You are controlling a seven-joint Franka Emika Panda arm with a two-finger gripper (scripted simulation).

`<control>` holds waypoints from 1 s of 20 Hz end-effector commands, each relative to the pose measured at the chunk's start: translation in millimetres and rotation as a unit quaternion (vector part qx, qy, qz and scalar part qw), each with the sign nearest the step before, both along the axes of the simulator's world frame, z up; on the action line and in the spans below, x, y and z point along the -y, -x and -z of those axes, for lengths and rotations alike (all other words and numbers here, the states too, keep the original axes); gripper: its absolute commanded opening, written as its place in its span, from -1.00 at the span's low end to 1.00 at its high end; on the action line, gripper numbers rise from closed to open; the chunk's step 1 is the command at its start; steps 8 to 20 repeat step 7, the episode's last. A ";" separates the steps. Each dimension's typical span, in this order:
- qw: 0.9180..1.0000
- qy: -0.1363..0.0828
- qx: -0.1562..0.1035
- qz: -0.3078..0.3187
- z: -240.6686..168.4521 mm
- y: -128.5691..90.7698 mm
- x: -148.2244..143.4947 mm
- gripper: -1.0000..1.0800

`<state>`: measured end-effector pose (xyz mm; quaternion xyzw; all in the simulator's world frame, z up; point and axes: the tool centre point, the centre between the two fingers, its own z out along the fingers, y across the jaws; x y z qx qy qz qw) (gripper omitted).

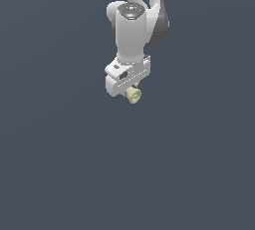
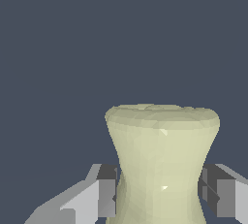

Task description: Pick up the object and move it to a goal position.

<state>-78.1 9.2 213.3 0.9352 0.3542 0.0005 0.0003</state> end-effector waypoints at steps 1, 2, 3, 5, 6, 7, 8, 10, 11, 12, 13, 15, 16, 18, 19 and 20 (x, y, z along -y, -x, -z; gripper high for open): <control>1.000 0.000 -0.001 0.000 -11.3 1.7 -1.8 -1.00; 1.000 0.000 -0.001 0.000 -14.5 2.0 -2.2 -1.00; 1.000 0.000 -0.001 0.000 -17.0 2.2 -2.6 -1.00; 1.000 0.000 -0.001 0.000 -20.4 2.4 -2.8 -1.00; 1.000 0.000 -0.001 0.000 -21.2 2.5 -2.9 -1.00; 1.000 0.000 -0.001 0.000 -21.5 2.5 -2.9 -1.00; 1.000 0.000 -0.001 0.000 -21.5 2.5 -2.9 -1.00; 1.000 0.000 -0.001 0.000 -21.5 2.5 -2.9 -1.00; 1.000 0.000 -0.001 0.000 -21.5 2.5 -2.9 -1.00; 1.000 0.000 -0.001 0.000 -21.5 2.5 -2.9 -1.00; 1.000 0.000 -0.001 0.000 -21.5 2.5 -2.9 -1.00; 1.000 0.000 -0.001 0.000 -21.5 2.5 -2.9 -1.00; 1.000 0.000 -0.001 0.000 -21.5 2.5 -2.9 -1.00; 1.000 0.000 -0.001 0.000 -21.5 2.5 -2.9 -1.00; 1.000 0.000 -0.001 0.000 -21.5 2.5 -2.9 -1.00; 1.000 0.000 -0.001 0.000 -21.5 2.5 -2.9 -1.00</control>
